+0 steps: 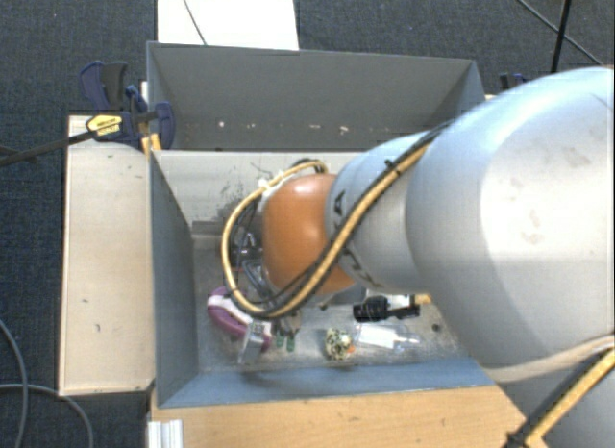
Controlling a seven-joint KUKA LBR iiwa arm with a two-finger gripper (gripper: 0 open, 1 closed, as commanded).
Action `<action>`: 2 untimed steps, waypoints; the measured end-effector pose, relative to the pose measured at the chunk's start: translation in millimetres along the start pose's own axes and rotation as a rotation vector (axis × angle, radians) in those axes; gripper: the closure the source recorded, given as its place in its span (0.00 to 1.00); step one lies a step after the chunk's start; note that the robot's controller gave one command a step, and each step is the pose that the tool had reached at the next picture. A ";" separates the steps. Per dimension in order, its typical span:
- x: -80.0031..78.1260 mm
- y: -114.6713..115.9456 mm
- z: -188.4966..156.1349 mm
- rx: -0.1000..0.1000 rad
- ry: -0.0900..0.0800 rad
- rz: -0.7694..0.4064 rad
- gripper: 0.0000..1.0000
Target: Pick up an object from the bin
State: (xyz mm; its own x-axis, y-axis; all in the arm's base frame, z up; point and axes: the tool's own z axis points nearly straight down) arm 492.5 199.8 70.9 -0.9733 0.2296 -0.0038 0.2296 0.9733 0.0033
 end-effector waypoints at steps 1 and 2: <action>14.7 9.9 -0.9 0.003 0.002 0.068 0.00; 12.6 10.3 -3.3 -0.001 -0.004 0.072 1.00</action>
Offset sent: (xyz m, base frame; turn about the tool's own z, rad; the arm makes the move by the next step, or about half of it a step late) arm -0.0139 0.0131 -0.0009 0.0692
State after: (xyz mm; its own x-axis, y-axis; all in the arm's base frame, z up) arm 482.6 212.7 74.2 -0.9541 0.2995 -0.0074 0.2995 0.9541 0.0047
